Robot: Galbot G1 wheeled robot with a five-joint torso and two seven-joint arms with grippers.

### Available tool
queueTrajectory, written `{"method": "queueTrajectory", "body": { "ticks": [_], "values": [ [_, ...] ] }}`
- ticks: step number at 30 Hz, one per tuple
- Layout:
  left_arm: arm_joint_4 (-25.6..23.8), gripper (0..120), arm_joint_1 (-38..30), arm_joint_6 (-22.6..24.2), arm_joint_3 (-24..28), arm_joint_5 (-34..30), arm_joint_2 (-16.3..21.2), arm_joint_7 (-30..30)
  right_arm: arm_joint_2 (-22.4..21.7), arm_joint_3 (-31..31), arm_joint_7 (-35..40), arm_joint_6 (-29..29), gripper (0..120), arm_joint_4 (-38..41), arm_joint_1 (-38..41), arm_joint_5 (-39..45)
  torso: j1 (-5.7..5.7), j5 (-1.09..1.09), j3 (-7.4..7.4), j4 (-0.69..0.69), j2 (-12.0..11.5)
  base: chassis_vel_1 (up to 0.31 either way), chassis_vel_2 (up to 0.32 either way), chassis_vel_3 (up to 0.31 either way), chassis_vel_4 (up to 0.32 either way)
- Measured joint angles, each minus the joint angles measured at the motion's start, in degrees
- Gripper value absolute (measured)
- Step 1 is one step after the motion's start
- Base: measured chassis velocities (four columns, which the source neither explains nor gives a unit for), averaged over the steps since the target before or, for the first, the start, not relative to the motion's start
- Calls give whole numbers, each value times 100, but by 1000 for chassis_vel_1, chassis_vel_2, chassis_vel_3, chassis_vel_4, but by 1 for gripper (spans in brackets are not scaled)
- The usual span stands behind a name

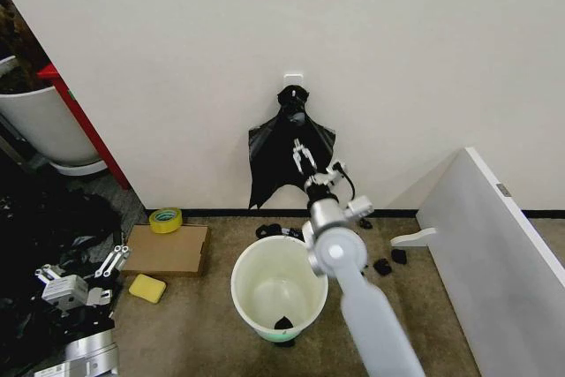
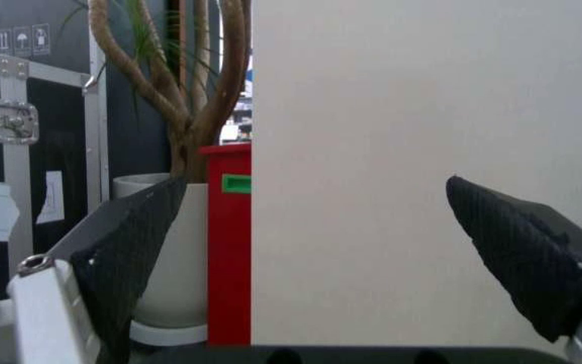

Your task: Place the garbage bag over the trash bin.

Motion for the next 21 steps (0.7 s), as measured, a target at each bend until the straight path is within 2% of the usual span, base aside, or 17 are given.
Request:
{"method": "queueTrajectory", "body": {
  "ticks": [4, 12, 14, 18, 21],
  "values": [
    [-7, 100, 28, 4, -8, 3, -8, 0, 23, 101, -457, 274, 100, -514, 281, 142, 0, 1, 0, -3, 0, 0, 0, 0, 0],
    [-71, 100, 63, 15, -39, -6, 15, -15, 14, 147, -1067, 533, 99, -943, 424, 293, 0, 1, 0, -3, 0, 0, 0, 0, 0],
    [-73, 100, 65, 15, -39, -6, 15, -15, 12, 135, -1103, 543, 96, -956, 424, 293, 0, 1, 0, -3, 0, 0, 0, 0, 0],
    [-107, 100, 72, 15, -39, -6, 18, -15, 8, 8, -1248, 556, 80, -921, 369, 279, 0, 1, 0, -2, 0, 0, 0, 0, 0],
    [-110, 100, 75, 15, -45, -7, 39, -16, 7, -124, -1565, 594, 77, -946, 357, 247, 0, 1, -1, -2, 0, 0, 0, 0, 0]
  ]
}}
